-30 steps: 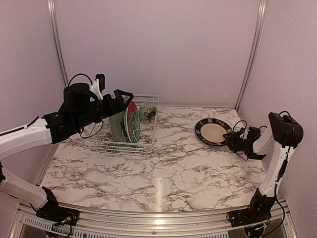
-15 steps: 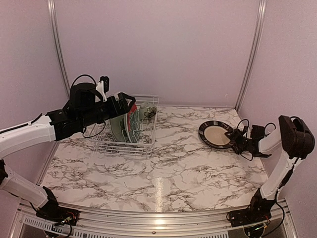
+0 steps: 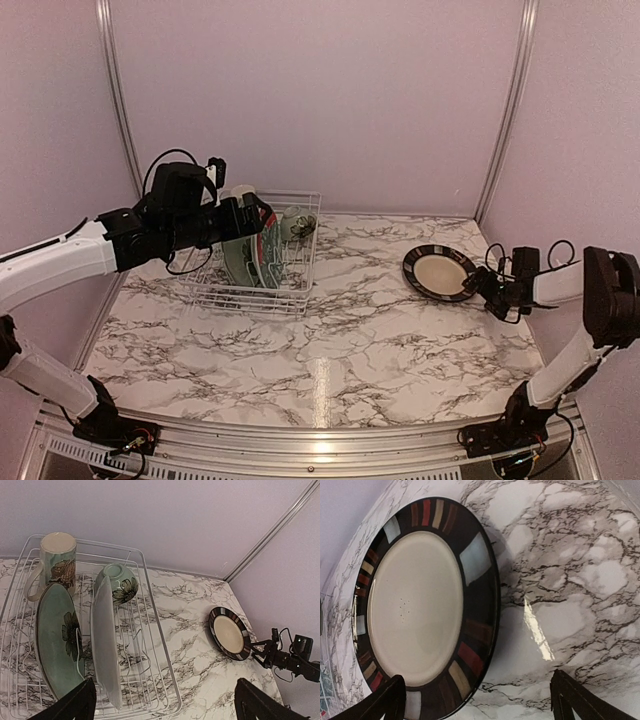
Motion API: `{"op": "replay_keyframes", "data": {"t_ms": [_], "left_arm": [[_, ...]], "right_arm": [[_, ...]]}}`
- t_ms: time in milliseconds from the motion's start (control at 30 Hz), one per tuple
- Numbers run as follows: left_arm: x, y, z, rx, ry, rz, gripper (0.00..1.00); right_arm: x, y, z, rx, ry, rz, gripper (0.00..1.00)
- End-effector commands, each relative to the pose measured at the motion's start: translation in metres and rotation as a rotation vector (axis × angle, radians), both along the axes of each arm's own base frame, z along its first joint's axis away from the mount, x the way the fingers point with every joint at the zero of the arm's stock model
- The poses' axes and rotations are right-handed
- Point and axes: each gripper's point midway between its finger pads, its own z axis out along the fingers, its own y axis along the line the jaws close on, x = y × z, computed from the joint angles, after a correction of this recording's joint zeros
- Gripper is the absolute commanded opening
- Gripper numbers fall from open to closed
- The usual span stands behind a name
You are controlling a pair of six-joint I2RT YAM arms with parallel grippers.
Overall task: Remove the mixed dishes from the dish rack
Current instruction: Grab the plate from the dish rack.
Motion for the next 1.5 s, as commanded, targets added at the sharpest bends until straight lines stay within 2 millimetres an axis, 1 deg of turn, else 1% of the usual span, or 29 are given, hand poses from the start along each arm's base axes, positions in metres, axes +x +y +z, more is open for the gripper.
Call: {"op": "replay_keyframes", "data": {"t_ms": [0,67,100,167,233,300,333,400,467,533,600,667,800,867,967,1033,1067,1133,1233,1267,1300,1333,1467], "left_arm": [[0.002,0.01,-0.01,0.093,0.052,0.037,0.99],[0.006,0.015,-0.011,0.142,0.068,0.069,0.99],[0.01,0.017,-0.013,0.171,0.076,0.087,0.99],[0.017,0.019,-0.018,0.239,0.096,0.113,0.99],[0.025,0.02,-0.025,0.307,0.122,0.138,0.99],[0.032,0.018,-0.034,0.363,0.151,0.151,0.98],[0.035,0.016,-0.038,0.386,0.163,0.15,0.97],[0.04,0.012,-0.045,0.428,0.169,0.154,0.96],[0.044,0.012,-0.05,0.465,0.163,0.17,0.95],[0.049,0.011,-0.056,0.496,0.158,0.184,0.95],[0.054,0.012,-0.064,0.536,0.156,0.203,0.95],[0.059,0.012,-0.07,0.569,0.153,0.219,0.94],[0.07,0.006,-0.073,0.599,0.143,0.221,0.91],[0.074,0.005,-0.076,0.615,0.142,0.232,0.87],[0.078,0.006,-0.081,0.643,0.139,0.252,0.78],[0.081,0.008,-0.084,0.659,0.138,0.269,0.72],[0.082,0.008,-0.086,0.666,0.138,0.274,0.71],[0.084,0.007,-0.088,0.673,0.139,0.277,0.67],[0.086,0.007,-0.092,0.689,0.139,0.284,0.6],[0.087,0.008,-0.093,0.693,0.137,0.287,0.57],[0.088,0.008,-0.094,0.7,0.138,0.289,0.54],[0.088,0.008,-0.096,0.708,0.138,0.289,0.51],[0.09,0.011,-0.097,0.743,0.137,0.301,0.35]], "right_arm": [[-0.016,-0.014,0.005,-0.181,0.118,-0.028,0.98],[-0.016,-0.01,0.012,-0.252,0.152,-0.022,0.99],[-0.015,-0.001,0.016,-0.281,0.156,0.003,0.98],[-0.013,0.006,0.026,-0.341,0.152,0.013,0.99],[-0.01,0.015,0.038,-0.361,0.125,0.026,0.99],[-0.005,0.017,0.051,-0.351,0.085,0.011,0.98],[-0.004,0.023,0.053,-0.31,0.07,0.027,0.98],[0.001,0.042,0.063,-0.253,0.021,0.123,0.99],[0.002,0.054,0.073,-0.229,-0.024,0.179,0.99],[0.001,0.054,0.082,-0.242,-0.056,0.182,0.99],[0.001,0.05,0.095,-0.273,-0.119,0.175,0.99],[-0.001,0.042,0.114,-0.313,-0.187,0.136,0.98],[-0.007,0.023,0.137,-0.384,-0.233,0.036,0.98],[-0.009,0.017,0.14,-0.408,-0.262,0.009,0.99],[-0.013,0.015,0.136,-0.401,-0.269,0.003,0.98],[-0.013,0.027,0.137,-0.354,-0.286,0.073,0.98],[-0.014,0.035,0.141,-0.337,-0.31,0.112,0.98],[-0.015,0.037,0.153,-0.334,-0.36,0.121,0.99],[-0.022,0.027,0.169,-0.355,-0.415,0.046,0.98],[-0.024,0.023,0.172,-0.359,-0.426,0.024,0.98],[-0.025,0.016,0.173,-0.376,-0.425,-0.02,0.99],[-0.027,0.011,0.171,-0.378,-0.414,-0.049,0.99],[-0.026,0.01,0.16,-0.38,-0.381,-0.047,0.98]]}}
